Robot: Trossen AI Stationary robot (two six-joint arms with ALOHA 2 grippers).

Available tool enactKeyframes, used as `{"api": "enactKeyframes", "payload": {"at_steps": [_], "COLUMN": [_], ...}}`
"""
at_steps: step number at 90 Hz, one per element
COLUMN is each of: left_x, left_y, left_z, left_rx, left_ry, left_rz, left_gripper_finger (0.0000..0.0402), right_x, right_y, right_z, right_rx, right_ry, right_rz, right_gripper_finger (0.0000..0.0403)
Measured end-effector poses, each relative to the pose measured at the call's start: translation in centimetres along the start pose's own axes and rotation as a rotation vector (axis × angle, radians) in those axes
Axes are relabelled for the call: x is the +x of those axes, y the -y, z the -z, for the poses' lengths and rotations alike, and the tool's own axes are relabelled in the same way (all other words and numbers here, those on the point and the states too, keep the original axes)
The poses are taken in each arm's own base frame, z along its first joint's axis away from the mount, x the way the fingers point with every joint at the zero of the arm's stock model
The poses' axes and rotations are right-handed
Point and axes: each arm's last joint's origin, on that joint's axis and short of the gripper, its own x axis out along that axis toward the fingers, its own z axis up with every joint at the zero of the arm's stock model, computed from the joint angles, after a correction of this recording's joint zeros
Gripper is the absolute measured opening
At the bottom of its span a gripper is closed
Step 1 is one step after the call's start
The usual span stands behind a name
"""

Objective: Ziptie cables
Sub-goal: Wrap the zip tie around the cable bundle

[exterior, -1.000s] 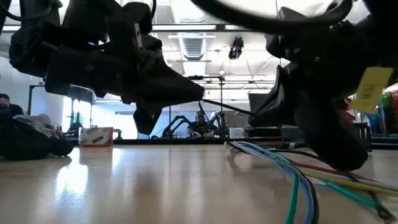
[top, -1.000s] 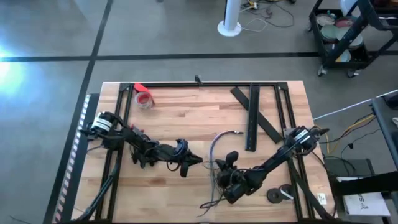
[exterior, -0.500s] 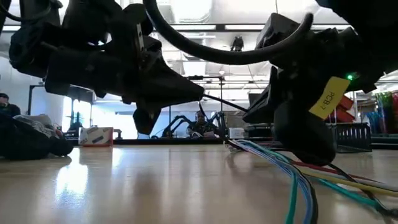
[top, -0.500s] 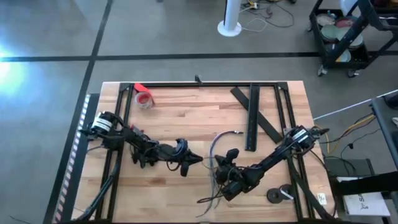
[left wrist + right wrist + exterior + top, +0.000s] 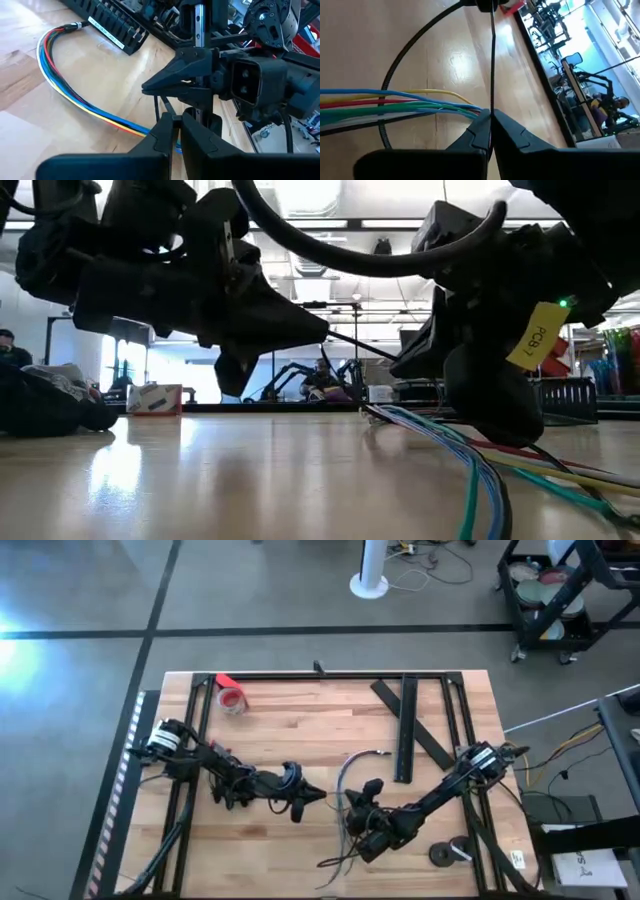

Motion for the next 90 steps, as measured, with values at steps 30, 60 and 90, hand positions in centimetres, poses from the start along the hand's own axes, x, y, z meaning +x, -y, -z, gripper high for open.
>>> {"api": "enactKeyframes", "payload": {"at_steps": [30,60,90], "left_x": [0.0,0.0,0.0], "left_y": [-0.1,0.0,0.1], "left_z": [-0.1,0.0,0.1], "left_rx": [-0.001,0.019,0.176], "left_ry": [0.004,-0.007,-0.04], "left_rz": [-0.005,0.008,0.056], "left_gripper_finger": [0.0007,0.0007,0.0007], "right_x": [0.0,-0.1,0.0], "right_y": [0.0,-0.2,-0.4], "right_z": [-0.3,-1.2,-1.5], "right_rx": [-0.037,-0.109,-0.166], "right_ry": [0.012,0.066,0.083], "right_rz": [-0.008,-0.03,-0.075], "right_gripper_finger": [0.0,0.0,0.0]}}
